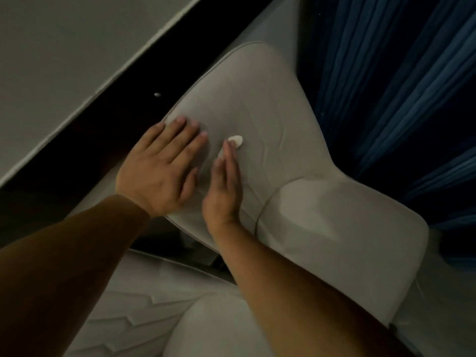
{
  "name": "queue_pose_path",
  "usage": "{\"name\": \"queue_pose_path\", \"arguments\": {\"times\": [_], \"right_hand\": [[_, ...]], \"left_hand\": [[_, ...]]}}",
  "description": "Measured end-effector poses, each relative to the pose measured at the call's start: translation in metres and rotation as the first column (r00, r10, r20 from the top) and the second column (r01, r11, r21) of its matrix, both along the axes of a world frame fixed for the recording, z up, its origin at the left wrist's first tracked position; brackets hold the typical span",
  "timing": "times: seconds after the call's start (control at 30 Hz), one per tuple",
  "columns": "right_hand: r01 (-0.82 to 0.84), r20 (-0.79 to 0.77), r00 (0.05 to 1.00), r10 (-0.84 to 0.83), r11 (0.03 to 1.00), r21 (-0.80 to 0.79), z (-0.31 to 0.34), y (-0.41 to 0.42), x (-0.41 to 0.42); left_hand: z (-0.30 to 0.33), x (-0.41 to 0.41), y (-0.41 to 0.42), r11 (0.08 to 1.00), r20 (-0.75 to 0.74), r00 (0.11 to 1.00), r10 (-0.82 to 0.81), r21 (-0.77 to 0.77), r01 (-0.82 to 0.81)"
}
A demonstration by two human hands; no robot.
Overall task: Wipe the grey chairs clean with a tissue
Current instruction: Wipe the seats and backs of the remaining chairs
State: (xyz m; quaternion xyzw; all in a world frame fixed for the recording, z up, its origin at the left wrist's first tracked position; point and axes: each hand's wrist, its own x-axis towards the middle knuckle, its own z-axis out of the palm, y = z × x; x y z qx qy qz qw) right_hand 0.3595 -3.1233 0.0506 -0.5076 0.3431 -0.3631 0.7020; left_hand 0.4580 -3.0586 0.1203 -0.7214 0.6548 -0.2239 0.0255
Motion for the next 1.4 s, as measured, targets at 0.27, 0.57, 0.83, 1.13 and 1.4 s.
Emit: {"name": "queue_pose_path", "arguments": {"times": [0.27, 0.57, 0.83, 1.13, 1.4], "right_hand": [[0.030, -0.192, 0.981, -0.023, 0.999, 0.032, -0.087, 0.026, -0.020], [0.095, -0.034, 0.992, -0.122, 0.895, -0.435, -0.013, -0.011, 0.027], [-0.158, -0.344, 0.933, -0.109, 0.734, -0.661, -0.076, -0.044, 0.015], [0.179, -0.020, 0.968, -0.251, 0.741, -0.647, 0.011, -0.093, 0.053], [0.061, -0.196, 0.930, -0.310, 0.658, -0.750, -0.017, -0.106, 0.065]], "left_hand": [[-0.002, 0.006, 0.001, 0.997, -0.082, 0.996, -0.033, -0.073, 0.027], [-0.004, 0.002, 0.000, 1.000, 0.030, 0.999, 0.015, -0.022, -0.014], [-0.007, 0.004, -0.001, 0.998, 0.077, 0.996, 0.042, 0.041, -0.046], [-0.010, 0.005, 0.000, 0.999, 0.101, 0.995, 0.026, 0.031, -0.030], [-0.009, 0.005, -0.002, 0.994, 0.094, 0.994, 0.056, 0.092, -0.065]]}}
